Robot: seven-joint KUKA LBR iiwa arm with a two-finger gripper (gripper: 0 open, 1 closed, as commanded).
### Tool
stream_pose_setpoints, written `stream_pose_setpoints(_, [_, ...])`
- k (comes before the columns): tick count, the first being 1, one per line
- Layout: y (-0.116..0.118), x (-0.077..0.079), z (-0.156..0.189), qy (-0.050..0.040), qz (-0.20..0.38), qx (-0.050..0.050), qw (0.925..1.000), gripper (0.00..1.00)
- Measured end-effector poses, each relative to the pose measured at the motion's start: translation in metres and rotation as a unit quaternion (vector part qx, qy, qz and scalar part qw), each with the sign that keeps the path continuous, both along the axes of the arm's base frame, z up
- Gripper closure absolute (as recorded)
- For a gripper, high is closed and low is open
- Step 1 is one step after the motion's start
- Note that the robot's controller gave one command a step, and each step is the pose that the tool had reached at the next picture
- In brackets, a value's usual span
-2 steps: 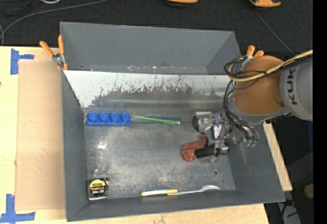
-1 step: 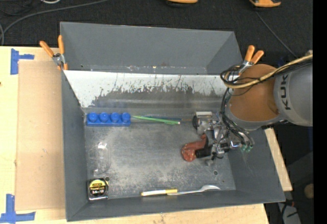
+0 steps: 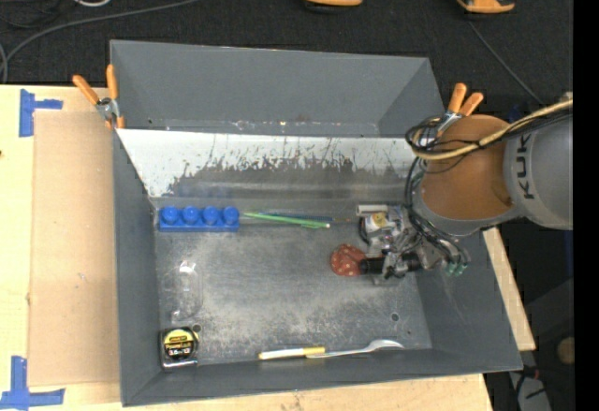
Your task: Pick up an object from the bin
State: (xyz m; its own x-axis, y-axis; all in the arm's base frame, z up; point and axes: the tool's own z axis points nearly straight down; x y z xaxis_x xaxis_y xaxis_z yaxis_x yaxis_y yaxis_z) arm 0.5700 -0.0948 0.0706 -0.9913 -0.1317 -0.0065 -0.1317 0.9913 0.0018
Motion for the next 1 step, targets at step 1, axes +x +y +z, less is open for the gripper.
stream_pose_setpoints(1, [-0.0004, 0.0002, 0.0, 0.0003, 0.003, 0.0, 1.0, 1.0])
